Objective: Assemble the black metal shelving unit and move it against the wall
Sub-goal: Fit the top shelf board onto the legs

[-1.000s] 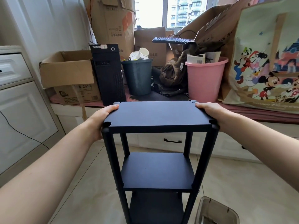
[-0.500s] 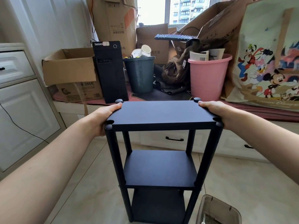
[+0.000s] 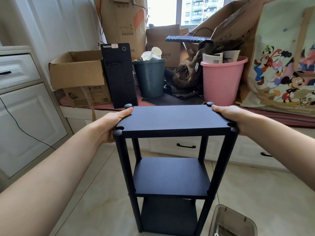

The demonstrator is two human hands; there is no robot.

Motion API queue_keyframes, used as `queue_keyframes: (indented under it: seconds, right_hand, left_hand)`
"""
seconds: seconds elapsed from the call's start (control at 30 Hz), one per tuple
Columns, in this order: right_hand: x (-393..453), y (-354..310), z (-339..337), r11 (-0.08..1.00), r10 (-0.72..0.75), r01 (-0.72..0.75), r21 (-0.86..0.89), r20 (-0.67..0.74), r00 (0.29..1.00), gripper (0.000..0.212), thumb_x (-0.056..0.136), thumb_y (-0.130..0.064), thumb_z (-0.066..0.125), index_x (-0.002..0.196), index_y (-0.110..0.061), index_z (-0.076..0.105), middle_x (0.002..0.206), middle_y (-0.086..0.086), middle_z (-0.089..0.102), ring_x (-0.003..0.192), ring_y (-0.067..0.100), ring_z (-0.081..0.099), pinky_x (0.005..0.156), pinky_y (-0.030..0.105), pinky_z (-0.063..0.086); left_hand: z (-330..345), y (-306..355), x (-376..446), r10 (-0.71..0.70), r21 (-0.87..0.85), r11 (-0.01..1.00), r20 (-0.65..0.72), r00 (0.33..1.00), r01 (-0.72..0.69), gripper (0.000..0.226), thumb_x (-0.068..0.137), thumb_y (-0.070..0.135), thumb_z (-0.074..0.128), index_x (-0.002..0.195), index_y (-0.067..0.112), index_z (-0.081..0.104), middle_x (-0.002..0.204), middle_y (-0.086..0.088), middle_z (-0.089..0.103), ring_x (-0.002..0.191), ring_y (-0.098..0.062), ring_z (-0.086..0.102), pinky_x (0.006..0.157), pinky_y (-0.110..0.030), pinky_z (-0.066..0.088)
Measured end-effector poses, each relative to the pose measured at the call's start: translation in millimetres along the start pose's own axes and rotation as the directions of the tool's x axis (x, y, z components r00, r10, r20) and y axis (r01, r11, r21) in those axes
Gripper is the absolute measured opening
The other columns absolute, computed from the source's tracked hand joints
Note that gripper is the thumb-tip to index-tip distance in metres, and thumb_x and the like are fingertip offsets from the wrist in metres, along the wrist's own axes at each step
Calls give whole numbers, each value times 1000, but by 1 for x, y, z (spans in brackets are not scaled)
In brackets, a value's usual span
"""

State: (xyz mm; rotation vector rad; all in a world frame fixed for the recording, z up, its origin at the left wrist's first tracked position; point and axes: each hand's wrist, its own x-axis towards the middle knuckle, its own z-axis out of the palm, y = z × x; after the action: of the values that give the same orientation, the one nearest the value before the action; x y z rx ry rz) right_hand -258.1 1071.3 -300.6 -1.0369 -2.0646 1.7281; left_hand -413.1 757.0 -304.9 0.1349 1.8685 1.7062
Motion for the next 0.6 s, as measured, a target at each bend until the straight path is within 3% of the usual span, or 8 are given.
queue_keyframes:
  seconds: [0.07, 0.13, 0.27, 0.37, 0.5, 0.6]
  right_hand:
    - [-2, 1, 1, 999, 6, -6, 38, 2, 1000, 27, 96, -36, 63, 86, -10, 60, 72, 1, 65, 41, 10, 61, 44, 20, 48]
    - [-4, 1, 2, 998, 12, -12, 60, 6, 1000, 27, 97, -33, 63, 85, -8, 59, 59, 0, 66, 35, 8, 58, 34, 17, 43]
    - [-6, -4, 1, 1000, 1, -2, -27, -30, 1000, 30, 96, -41, 62, 84, -14, 58, 69, -1, 60, 32, 5, 54, 34, 14, 41]
    - [-6, -7, 1, 996, -22, 16, -92, -61, 998, 33, 95, -46, 60, 79, -16, 57, 63, -4, 56, 28, 4, 49, 30, 12, 35]
    - [-8, -2, 2, 1000, 3, -3, -8, -24, 1000, 32, 96, -38, 63, 84, -9, 59, 61, -1, 61, 31, 6, 56, 30, 15, 38]
    - [-10, -1, 3, 1000, 7, -7, 17, -12, 1000, 31, 96, -36, 63, 83, -8, 59, 66, 1, 62, 33, 7, 57, 31, 16, 40]
  left_hand:
    - [0, -2, 1, -11, -24, 1000, 19, 1000, 12, 38, 88, 48, 70, 108, 16, 67, 71, 1, 72, 46, -13, 65, 35, -21, 48]
    - [1, -2, 0, -10, -38, 999, 26, 1000, 11, 37, 88, 47, 70, 111, 17, 66, 73, 0, 72, 47, -14, 66, 35, -22, 48]
    - [3, 2, -1, 33, 34, 999, -21, 999, -32, 39, 91, 46, 67, 111, 12, 65, 63, 0, 71, 42, -14, 63, 31, -20, 45]
    - [4, 3, -1, 43, 31, 999, -9, 999, -43, 37, 91, 46, 67, 106, 13, 65, 61, 1, 70, 36, -13, 60, 28, -16, 39]
    - [2, -1, 1, -5, -10, 1000, 58, 998, 6, 49, 75, 47, 76, 109, 13, 68, 75, -2, 75, 49, -15, 69, 36, -20, 50]
    - [1, -2, 4, -23, -22, 999, 61, 998, 25, 42, 78, 45, 76, 104, 12, 68, 73, -2, 75, 51, -15, 70, 38, -22, 51]
